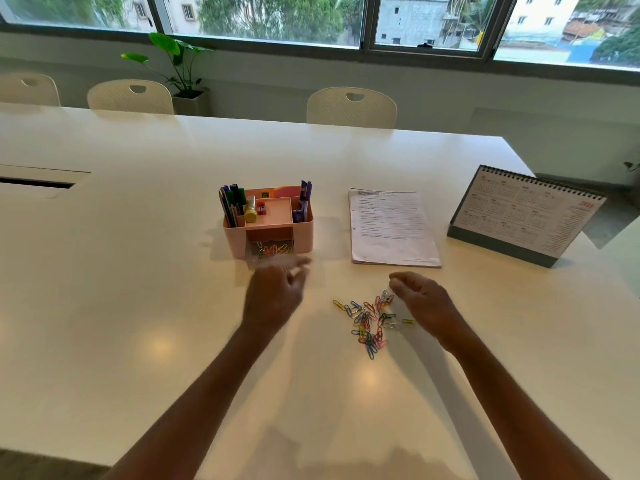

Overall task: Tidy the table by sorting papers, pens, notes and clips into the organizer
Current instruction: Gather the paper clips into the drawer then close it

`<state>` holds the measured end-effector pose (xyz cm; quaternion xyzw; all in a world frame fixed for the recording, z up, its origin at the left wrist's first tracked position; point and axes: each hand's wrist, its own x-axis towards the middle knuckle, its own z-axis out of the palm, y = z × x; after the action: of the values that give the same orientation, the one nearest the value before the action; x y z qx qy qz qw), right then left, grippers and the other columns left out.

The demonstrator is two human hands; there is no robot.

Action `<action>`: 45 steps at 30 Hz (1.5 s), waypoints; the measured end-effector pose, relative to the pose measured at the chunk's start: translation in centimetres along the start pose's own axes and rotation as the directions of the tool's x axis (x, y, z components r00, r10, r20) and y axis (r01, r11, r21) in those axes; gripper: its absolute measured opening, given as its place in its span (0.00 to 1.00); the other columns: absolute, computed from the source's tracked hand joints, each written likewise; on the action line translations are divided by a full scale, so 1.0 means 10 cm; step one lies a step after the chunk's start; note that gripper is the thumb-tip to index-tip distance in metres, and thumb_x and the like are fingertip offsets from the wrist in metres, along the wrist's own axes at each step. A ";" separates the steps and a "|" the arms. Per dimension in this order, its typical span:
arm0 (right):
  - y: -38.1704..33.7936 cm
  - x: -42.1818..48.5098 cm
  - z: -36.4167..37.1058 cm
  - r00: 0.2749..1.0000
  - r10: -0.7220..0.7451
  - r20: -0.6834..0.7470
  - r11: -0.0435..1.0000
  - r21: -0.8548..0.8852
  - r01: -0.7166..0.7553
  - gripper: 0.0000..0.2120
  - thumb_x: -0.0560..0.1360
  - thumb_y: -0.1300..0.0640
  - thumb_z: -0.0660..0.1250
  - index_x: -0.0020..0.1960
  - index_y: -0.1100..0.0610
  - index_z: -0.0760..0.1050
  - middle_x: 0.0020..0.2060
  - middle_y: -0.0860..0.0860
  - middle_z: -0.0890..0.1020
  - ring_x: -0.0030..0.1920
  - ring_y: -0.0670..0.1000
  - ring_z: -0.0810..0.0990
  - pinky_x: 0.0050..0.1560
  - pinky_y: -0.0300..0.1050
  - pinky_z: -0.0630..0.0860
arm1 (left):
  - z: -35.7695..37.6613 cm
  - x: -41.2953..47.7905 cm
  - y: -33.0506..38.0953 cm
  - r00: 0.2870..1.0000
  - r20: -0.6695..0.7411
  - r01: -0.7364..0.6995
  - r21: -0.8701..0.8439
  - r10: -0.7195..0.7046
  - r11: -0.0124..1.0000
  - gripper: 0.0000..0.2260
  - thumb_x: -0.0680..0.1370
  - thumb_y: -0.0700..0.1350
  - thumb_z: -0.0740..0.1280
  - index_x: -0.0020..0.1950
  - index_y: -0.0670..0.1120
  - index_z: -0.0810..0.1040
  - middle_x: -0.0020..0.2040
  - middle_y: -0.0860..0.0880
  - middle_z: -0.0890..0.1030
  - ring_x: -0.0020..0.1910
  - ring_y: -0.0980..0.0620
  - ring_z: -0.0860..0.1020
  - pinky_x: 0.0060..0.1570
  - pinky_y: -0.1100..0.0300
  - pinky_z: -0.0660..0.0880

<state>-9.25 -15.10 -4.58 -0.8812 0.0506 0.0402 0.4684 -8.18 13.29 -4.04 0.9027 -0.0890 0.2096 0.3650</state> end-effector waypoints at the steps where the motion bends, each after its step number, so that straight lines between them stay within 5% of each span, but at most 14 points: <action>1: 0.06 -0.01 0.05 0.998 -0.034 0.053 0.996 -0.077 0.038 0.20 0.85 0.46 0.63 0.75 0.51 0.74 0.73 0.54 0.77 0.72 0.55 0.75 0.70 0.52 0.73 | 0.08 -0.08 0.05 0.996 0.091 -0.015 -0.035 0.018 0.999 0.14 0.80 0.43 0.74 0.65 0.47 0.84 0.61 0.48 0.86 0.51 0.54 0.85 0.55 0.54 0.84; 3: 0.18 -0.04 0.16 0.981 -0.066 0.183 0.968 -0.225 0.107 0.30 0.85 0.39 0.59 0.82 0.52 0.63 0.82 0.53 0.64 0.82 0.56 0.60 0.78 0.50 0.59 | 0.27 -0.26 0.13 0.955 0.293 -0.029 -0.057 0.044 0.998 0.19 0.81 0.47 0.73 0.72 0.49 0.79 0.69 0.48 0.82 0.62 0.52 0.82 0.65 0.54 0.79; 6: 0.31 -0.10 0.34 0.951 -0.077 0.299 0.849 -0.481 0.220 0.48 0.76 0.22 0.41 0.86 0.51 0.46 0.85 0.50 0.43 0.84 0.50 0.36 0.81 0.49 0.38 | 0.55 -0.46 0.17 0.869 0.492 -0.083 0.043 0.051 0.996 0.26 0.83 0.50 0.68 0.81 0.48 0.68 0.80 0.47 0.71 0.80 0.49 0.67 0.79 0.52 0.64; 8: 0.37 -0.16 0.40 0.938 -0.111 0.329 0.764 -0.576 0.292 0.53 0.71 0.18 0.33 0.86 0.50 0.39 0.84 0.48 0.37 0.82 0.47 0.31 0.82 0.49 0.34 | 0.63 -0.53 0.18 0.837 0.545 -0.151 0.145 0.048 0.978 0.27 0.85 0.51 0.64 0.83 0.48 0.64 0.84 0.47 0.64 0.84 0.48 0.58 0.83 0.50 0.56; 11: 0.41 -0.30 0.44 0.915 -0.163 0.370 0.717 -0.593 0.367 0.52 0.71 0.18 0.35 0.85 0.49 0.37 0.83 0.45 0.35 0.82 0.45 0.29 0.84 0.52 0.36 | 0.64 -0.59 0.23 0.822 0.566 -0.161 0.124 0.064 0.979 0.28 0.84 0.47 0.64 0.84 0.48 0.62 0.85 0.47 0.61 0.85 0.50 0.54 0.83 0.52 0.55; 14: 0.37 -0.40 0.41 0.899 -0.175 0.401 0.769 -0.514 0.379 0.51 0.73 0.19 0.47 0.86 0.48 0.40 0.85 0.46 0.40 0.83 0.45 0.33 0.85 0.53 0.42 | 0.59 -0.58 0.25 0.805 0.586 -0.140 0.040 0.090 0.989 0.30 0.82 0.46 0.67 0.84 0.49 0.63 0.84 0.50 0.64 0.84 0.51 0.59 0.80 0.52 0.64; 18: 0.30 -0.44 0.20 0.958 -0.170 0.232 0.876 -0.409 0.255 0.58 0.66 0.24 0.72 0.85 0.47 0.53 0.83 0.47 0.59 0.81 0.50 0.58 0.77 0.54 0.68 | 0.56 -0.53 0.25 0.844 0.535 -0.080 0.093 0.018 0.992 0.36 0.77 0.54 0.76 0.82 0.49 0.66 0.81 0.50 0.69 0.79 0.51 0.67 0.74 0.53 0.71; 21: 0.28 -0.43 0.10 0.984 -0.104 0.146 0.784 -0.597 0.171 0.60 0.60 0.22 0.74 0.83 0.49 0.59 0.75 0.49 0.68 0.72 0.51 0.66 0.65 0.50 0.76 | 0.58 -0.51 0.28 0.880 0.473 -0.053 0.180 -0.039 0.982 0.37 0.74 0.57 0.77 0.79 0.45 0.71 0.75 0.49 0.74 0.74 0.50 0.68 0.66 0.57 0.73; 26: 0.27 -0.39 0.17 0.990 -0.059 0.128 0.834 -0.539 0.119 0.47 0.62 0.32 0.81 0.74 0.52 0.71 0.63 0.49 0.71 0.61 0.50 0.72 0.56 0.48 0.78 | 0.66 -0.45 0.38 0.880 0.473 -0.055 0.217 -0.056 0.975 0.33 0.73 0.57 0.79 0.74 0.46 0.76 0.63 0.49 0.75 0.64 0.50 0.72 0.57 0.54 0.77; 36: 0.11 -0.26 0.42 0.984 -0.135 0.118 0.869 -0.463 0.174 0.22 0.72 0.48 0.79 0.63 0.52 0.82 0.55 0.50 0.76 0.53 0.52 0.79 0.53 0.51 0.80 | 0.72 -0.36 0.44 0.888 0.459 -0.056 0.173 -0.030 0.983 0.10 0.76 0.45 0.76 0.58 0.49 0.87 0.51 0.48 0.81 0.49 0.47 0.82 0.48 0.52 0.80; 45: 0.04 -0.27 0.58 0.970 -0.241 0.034 0.881 -0.412 0.233 0.08 0.79 0.56 0.71 0.57 0.55 0.84 0.48 0.50 0.81 0.45 0.49 0.81 0.48 0.48 0.82 | 0.74 -0.39 0.36 0.916 0.402 -0.029 0.033 0.013 0.999 0.08 0.78 0.43 0.72 0.54 0.48 0.88 0.46 0.49 0.86 0.44 0.53 0.82 0.45 0.60 0.79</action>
<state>-12.07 -10.35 -7.79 -0.9600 -0.0628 -0.0158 0.2724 -10.46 5.62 -8.32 0.9323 -0.1677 0.0255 0.3193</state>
